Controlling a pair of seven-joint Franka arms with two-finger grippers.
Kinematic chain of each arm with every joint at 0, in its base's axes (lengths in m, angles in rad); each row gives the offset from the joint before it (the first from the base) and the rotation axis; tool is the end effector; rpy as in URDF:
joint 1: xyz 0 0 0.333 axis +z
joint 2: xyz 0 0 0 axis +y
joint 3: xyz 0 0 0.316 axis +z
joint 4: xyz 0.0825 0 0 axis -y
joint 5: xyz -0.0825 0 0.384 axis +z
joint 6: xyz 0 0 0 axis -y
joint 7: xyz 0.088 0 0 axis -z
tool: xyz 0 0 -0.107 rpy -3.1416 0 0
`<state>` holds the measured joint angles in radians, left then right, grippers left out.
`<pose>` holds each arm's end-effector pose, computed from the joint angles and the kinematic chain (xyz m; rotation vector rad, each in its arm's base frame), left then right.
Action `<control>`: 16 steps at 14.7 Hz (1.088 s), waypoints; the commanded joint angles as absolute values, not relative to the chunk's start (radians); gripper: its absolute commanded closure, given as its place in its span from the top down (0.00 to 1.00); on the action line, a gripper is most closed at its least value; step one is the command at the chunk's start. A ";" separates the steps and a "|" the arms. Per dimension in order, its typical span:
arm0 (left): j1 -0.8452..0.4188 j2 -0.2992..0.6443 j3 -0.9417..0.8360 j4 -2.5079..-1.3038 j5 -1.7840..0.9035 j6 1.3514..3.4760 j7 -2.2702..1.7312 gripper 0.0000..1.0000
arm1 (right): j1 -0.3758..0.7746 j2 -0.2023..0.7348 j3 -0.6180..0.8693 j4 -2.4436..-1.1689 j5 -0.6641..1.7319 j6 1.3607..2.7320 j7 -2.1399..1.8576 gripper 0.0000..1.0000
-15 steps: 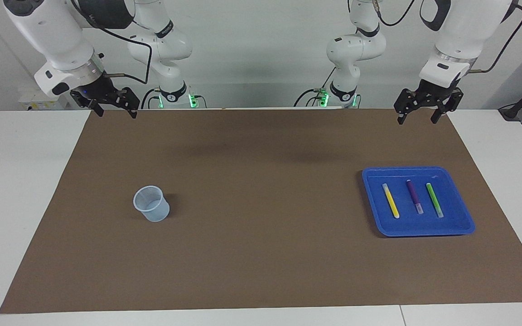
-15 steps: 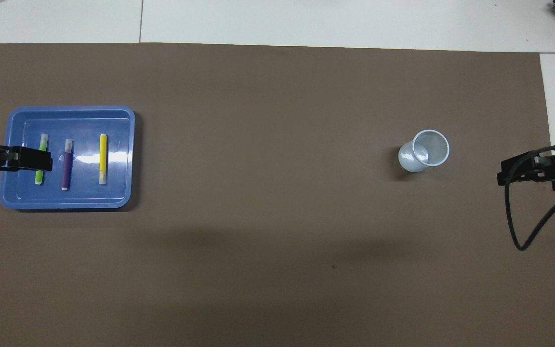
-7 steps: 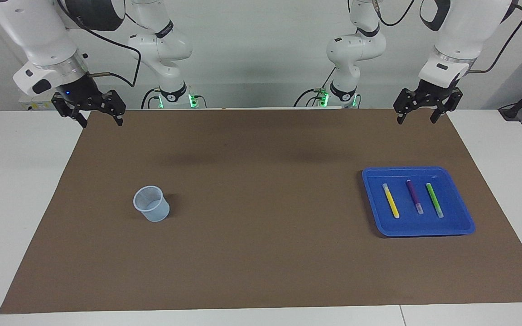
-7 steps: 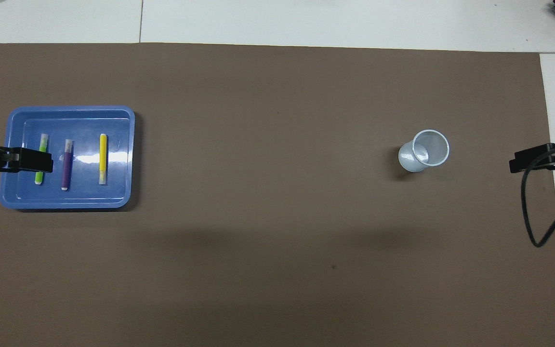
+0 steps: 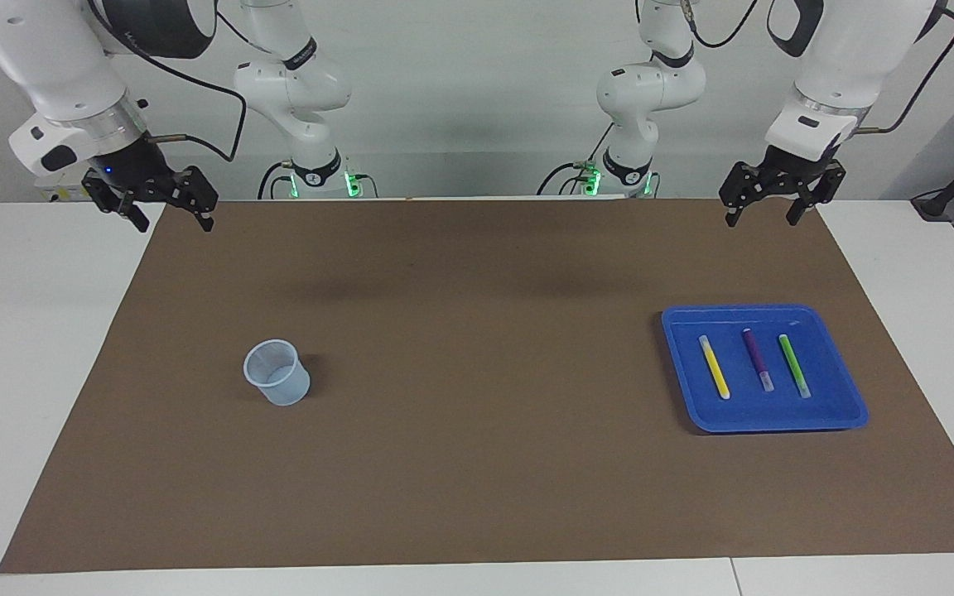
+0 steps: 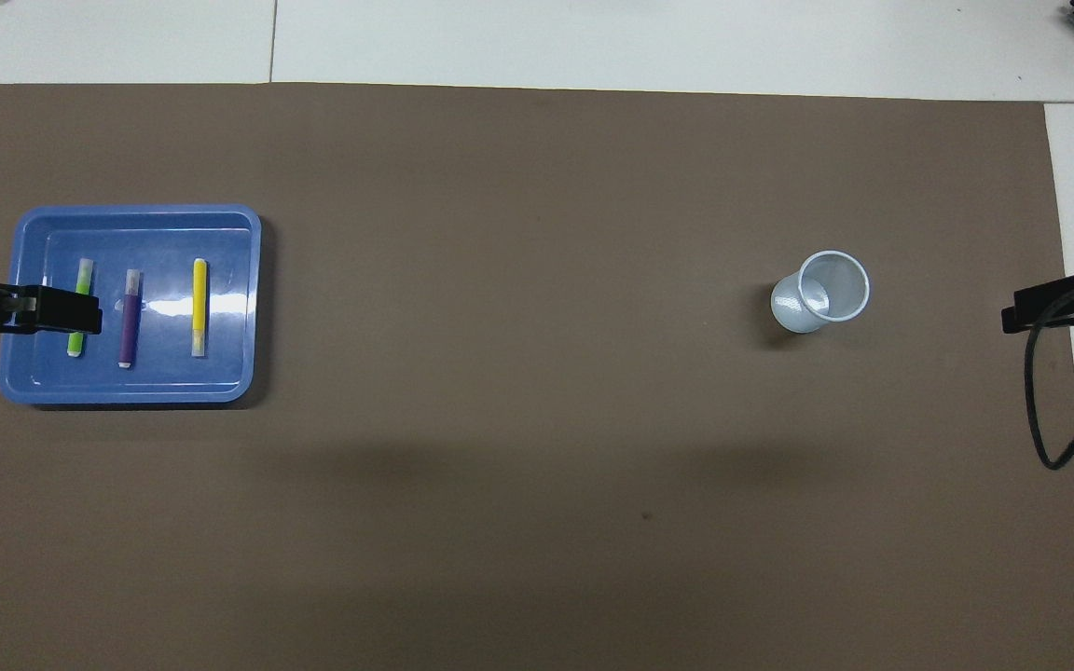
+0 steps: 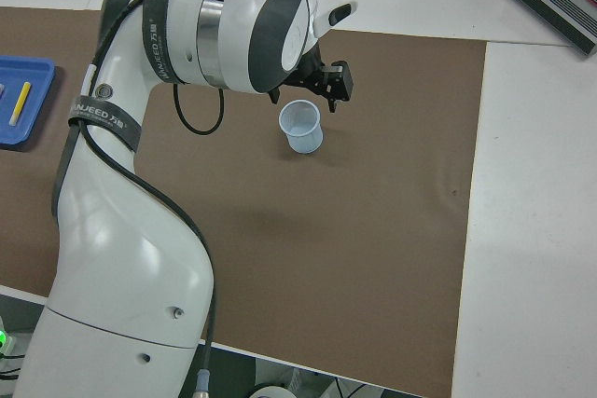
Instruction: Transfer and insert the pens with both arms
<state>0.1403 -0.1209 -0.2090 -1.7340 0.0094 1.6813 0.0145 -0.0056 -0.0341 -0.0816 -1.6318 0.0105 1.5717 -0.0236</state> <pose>0.5252 -0.0417 0.6206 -3.1045 0.1293 -0.1033 0.5409 -0.0469 0.6145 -3.1251 0.0995 0.0396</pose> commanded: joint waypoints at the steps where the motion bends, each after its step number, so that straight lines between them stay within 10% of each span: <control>1: 0.150 -0.127 -0.210 -1.729 -0.002 1.680 0.015 1.00 | -0.009 -0.057 -0.078 -1.658 0.026 1.566 -0.002 1.00; 16: 0.167 -0.126 -0.210 -1.736 0.002 1.755 0.025 1.00 | -0.009 -0.069 -0.071 -1.689 0.058 1.597 -0.027 1.00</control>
<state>0.1536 -0.1210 -0.2068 -1.7301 0.0094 1.7245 0.0159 -0.0058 -0.0431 -0.0762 -1.6487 0.0589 1.5564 -0.0028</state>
